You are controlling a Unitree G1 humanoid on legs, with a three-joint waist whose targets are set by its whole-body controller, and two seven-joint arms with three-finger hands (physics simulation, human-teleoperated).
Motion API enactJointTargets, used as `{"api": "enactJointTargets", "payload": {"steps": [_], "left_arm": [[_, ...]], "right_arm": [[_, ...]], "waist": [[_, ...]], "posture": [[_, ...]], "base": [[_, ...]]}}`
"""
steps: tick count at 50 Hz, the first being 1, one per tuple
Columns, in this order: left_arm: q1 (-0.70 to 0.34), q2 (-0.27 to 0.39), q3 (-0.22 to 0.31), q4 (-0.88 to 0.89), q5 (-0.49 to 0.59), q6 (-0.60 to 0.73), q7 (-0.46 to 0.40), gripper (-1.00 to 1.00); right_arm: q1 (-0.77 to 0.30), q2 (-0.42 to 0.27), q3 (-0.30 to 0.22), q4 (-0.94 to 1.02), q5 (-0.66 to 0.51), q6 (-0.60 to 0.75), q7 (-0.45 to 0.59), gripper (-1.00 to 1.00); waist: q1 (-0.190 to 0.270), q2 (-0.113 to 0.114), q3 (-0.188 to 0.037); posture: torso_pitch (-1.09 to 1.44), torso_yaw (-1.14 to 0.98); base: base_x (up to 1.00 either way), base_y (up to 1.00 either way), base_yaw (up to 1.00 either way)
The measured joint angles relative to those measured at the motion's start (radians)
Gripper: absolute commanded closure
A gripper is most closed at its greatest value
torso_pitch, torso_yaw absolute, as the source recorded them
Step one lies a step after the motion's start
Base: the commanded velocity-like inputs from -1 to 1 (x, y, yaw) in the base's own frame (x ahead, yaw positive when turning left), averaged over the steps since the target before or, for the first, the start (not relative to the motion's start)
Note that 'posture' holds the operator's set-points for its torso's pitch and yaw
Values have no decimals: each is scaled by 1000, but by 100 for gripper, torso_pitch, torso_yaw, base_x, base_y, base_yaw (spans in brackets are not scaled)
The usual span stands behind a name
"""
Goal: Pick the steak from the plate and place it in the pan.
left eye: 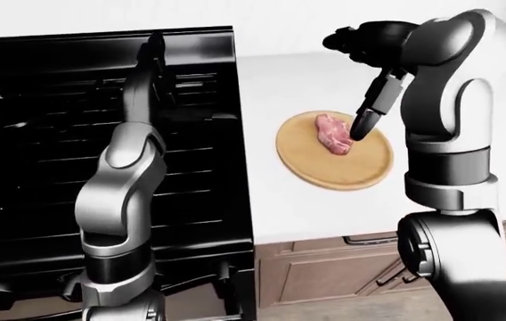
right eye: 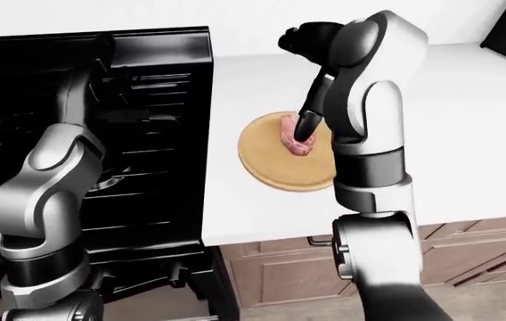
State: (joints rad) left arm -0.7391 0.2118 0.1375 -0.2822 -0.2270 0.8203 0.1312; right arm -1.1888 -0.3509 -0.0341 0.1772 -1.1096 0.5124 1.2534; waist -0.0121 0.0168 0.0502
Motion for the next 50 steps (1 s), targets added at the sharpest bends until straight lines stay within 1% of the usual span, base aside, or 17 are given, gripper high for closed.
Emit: {"api": "enactJointTargets", "payload": {"steps": [1,2,4,5,8,10,12,13,16,26,29,37,46,50], "left_arm": [[0,0,0,0,0,0,0,-100],[0,0,-1,-1,0,0,0,-100],[1,-1,-1,-1,0,-1,1,-100],[-1,-1,-1,-2,0,1,1,-100],[-6,1,-1,-9,-2,13,3,-100],[-6,1,-1,-9,-2,11,3,-100],[-4,1,-1,-7,-2,8,2,-100],[-3,1,-1,-6,-1,7,2,-100],[-4,2,0,-5,-1,11,2,-100],[-3,2,0,-9,-2,12,2,-100],[-2,1,-1,-17,-2,15,3,-100],[3,-1,-2,-18,-1,16,2,-100],[8,-5,-4,-7,3,3,-3,-100],[9,-6,-3,-9,4,3,-2,-100]], "right_arm": [[8,2,-1,-4,-4,-7,0,-83],[15,4,0,-7,-8,-13,1,-90],[25,7,0,-10,-16,-25,6,-77],[27,8,-1,-9,-18,-30,7,-79],[38,14,-2,-23,-29,-39,15,-73],[48,15,-1,-38,-38,-46,22,-76],[60,18,-1,-53,-46,-52,29,-71],[66,20,-2,-57,-50,-56,31,-65],[81,27,-3,-57,-59,-68,28,-66],[128,44,5,-44,-81,-114,-8,-57],[143,44,6,-42,-91,-133,-19,-58],[148,31,-1,-35,-123,-181,-27,-58],[141,40,3,11,-141,-213,-60,-53],[135,45,2,32,-145,-220,-77,-55]], "waist": [[0,0,0],[0,0,0],[-1,0,1],[-1,0,2],[-3,0,3],[-3,0,2],[-3,0,2],[-3,0,2],[-4,-1,2],[-4,-1,2],[-4,-1,2],[-3,0,0],[-3,-1,-1],[-2,-1,-2]], "posture": [[0,0],[0,0],[0,0],[0,0],[0,0],[0,0],[0,0],[0,0],[0,0],[0,0],[0,0],[0,0],[0,0],[0,0]], "base": [[0,0,0],[0,0,0],[0,0,0],[0,0,0],[0,0,0],[0,0,0],[0,0,0],[0,0,0],[0,0,0],[0,0,0],[0,0,0],[0,0,0],[0,0,0],[0,0,0]]}}
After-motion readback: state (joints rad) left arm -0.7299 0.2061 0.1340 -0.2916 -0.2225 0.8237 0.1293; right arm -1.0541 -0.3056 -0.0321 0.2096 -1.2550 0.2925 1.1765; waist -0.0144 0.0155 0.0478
